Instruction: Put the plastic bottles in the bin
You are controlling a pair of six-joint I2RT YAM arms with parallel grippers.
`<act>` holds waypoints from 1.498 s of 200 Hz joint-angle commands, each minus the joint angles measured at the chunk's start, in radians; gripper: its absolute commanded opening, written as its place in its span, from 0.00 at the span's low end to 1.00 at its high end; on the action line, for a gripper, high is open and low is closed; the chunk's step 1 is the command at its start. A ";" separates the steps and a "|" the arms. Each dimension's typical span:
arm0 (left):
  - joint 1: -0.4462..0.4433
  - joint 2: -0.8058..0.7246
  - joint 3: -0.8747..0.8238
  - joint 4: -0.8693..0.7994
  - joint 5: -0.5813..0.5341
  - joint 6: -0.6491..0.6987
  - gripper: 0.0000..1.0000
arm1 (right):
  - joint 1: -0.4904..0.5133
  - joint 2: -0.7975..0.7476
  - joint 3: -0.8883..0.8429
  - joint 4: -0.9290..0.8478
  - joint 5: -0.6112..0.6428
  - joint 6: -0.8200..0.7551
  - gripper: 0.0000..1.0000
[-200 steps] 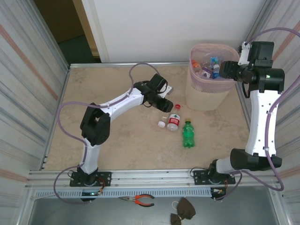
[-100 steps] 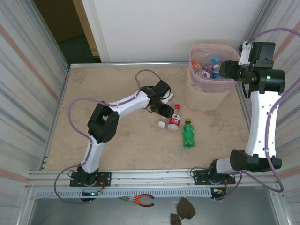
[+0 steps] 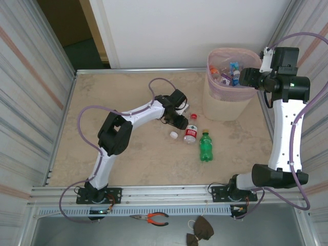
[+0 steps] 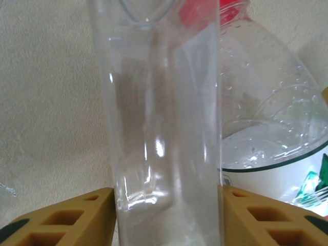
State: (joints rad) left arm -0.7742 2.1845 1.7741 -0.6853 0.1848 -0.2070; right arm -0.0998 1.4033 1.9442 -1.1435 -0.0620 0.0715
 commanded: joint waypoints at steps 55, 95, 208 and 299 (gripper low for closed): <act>0.025 -0.083 -0.041 -0.033 -0.055 0.008 0.46 | -0.005 -0.050 -0.018 0.043 -0.049 0.021 0.72; 0.069 -0.237 -0.081 0.006 -0.054 0.017 0.45 | -0.003 -0.100 -0.102 0.140 -0.164 0.032 0.72; 0.101 -0.636 -0.156 0.322 0.178 0.081 0.43 | 0.006 -0.337 -0.529 0.907 -0.739 0.419 0.74; 0.099 -0.819 -0.281 0.915 0.590 -0.057 0.44 | 0.269 -0.405 -0.594 1.152 -0.839 0.274 0.82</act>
State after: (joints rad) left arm -0.6697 1.4067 1.5101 -0.0093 0.6113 -0.1917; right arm 0.0906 1.0233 1.3308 -0.0780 -0.8444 0.4263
